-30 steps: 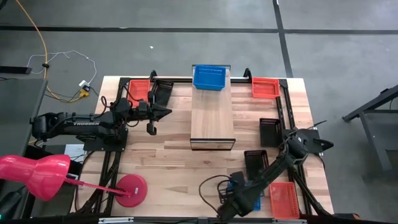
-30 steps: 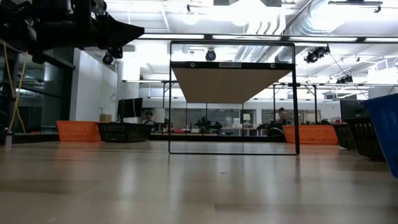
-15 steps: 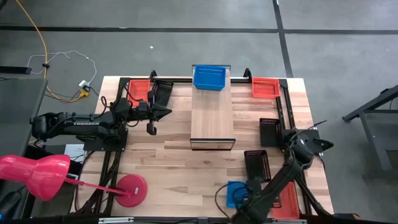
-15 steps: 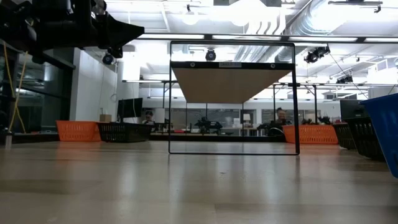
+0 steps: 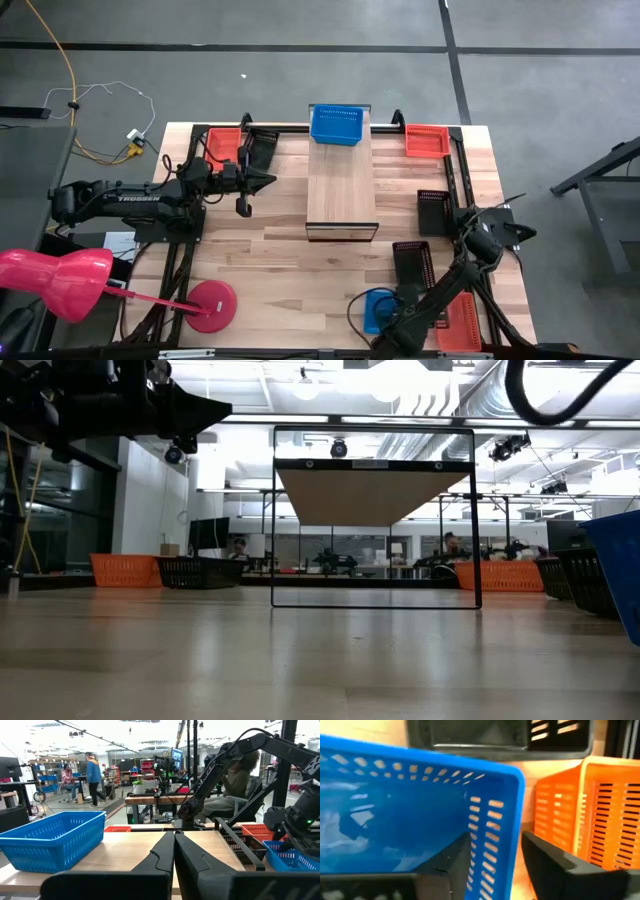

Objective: Stack baskets on shelf by color
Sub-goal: Stack the blue bin on top of the blue bins on the shelf, then put the top right orange bin on the shelf

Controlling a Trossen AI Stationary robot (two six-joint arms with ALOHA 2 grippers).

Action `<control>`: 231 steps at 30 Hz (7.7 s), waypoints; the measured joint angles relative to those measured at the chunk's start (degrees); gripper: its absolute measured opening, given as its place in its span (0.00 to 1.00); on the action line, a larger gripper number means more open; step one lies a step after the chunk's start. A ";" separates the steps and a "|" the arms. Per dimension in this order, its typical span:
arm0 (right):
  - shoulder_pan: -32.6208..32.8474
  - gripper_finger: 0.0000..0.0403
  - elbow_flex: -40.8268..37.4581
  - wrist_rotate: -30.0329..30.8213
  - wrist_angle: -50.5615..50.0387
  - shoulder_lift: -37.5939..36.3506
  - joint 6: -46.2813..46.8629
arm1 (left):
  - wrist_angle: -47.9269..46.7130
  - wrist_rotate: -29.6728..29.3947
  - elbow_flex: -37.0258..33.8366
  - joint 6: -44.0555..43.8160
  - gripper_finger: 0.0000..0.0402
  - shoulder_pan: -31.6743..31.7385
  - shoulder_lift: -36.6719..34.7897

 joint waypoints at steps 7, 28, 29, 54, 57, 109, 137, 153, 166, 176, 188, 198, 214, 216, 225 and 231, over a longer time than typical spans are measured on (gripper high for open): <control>0.00 0.21 -1.98 -0.14 0.63 0.00 -0.35 | -0.04 0.00 0.00 0.02 0.00 0.00 0.00; -4.30 0.00 36.53 36.66 -5.27 -2.63 -39.16 | 0.04 0.00 0.00 0.02 0.00 0.04 0.00; -5.75 0.00 35.01 39.14 -4.69 -4.34 -42.61 | 0.02 0.00 0.00 0.02 0.00 0.04 0.00; -68.91 0.00 21.94 40.72 16.22 -22.60 -84.42 | -0.32 0.06 0.00 2.64 0.00 0.13 0.00; -72.90 0.00 16.70 31.74 22.59 -22.58 -87.05 | -0.90 0.44 0.00 1.58 0.00 0.13 0.00; -71.51 0.01 13.53 35.46 17.41 -22.03 -77.68 | -1.96 -6.03 0.00 -0.60 0.00 0.03 -0.02; -64.89 0.51 13.64 44.67 -5.37 -29.62 -100.37 | -3.23 -7.57 0.00 1.71 0.00 0.09 -0.02; -53.91 0.45 -13.62 49.77 3.44 -50.71 -92.03 | -8.96 -6.43 -0.02 -4.93 0.00 0.00 0.02; -73.61 0.45 -41.86 50.94 25.18 -66.09 -80.44 | -9.01 -6.49 -0.02 -8.98 0.00 0.00 0.02; -88.61 0.45 -52.90 52.36 38.43 -58.40 -73.94 | -8.85 -6.59 -0.02 -8.27 0.00 0.00 0.02; -98.91 0.45 -59.88 52.43 51.99 -48.09 -73.95 | -6.88 -7.11 -0.02 -6.97 0.00 0.00 0.02; -98.79 0.39 -58.44 59.88 52.13 -39.65 -76.26 | -5.84 -7.18 -0.02 -6.99 0.00 0.00 0.02; -98.57 0.33 -58.37 59.37 50.10 -38.95 -77.87 | -5.92 -6.03 -0.02 -8.11 0.00 0.01 0.02; -98.30 0.33 -58.37 58.13 50.08 -38.95 -79.06 | -5.92 -6.03 -0.02 -8.11 0.00 0.02 0.02; -97.73 0.33 -58.31 53.70 50.20 -39.01 -80.55 | -5.86 -6.03 -0.02 -7.03 0.00 0.02 0.02; -96.11 0.33 -58.31 50.54 51.66 -39.13 -82.63 | -5.84 -6.03 -0.02 -7.02 0.00 0.02 0.00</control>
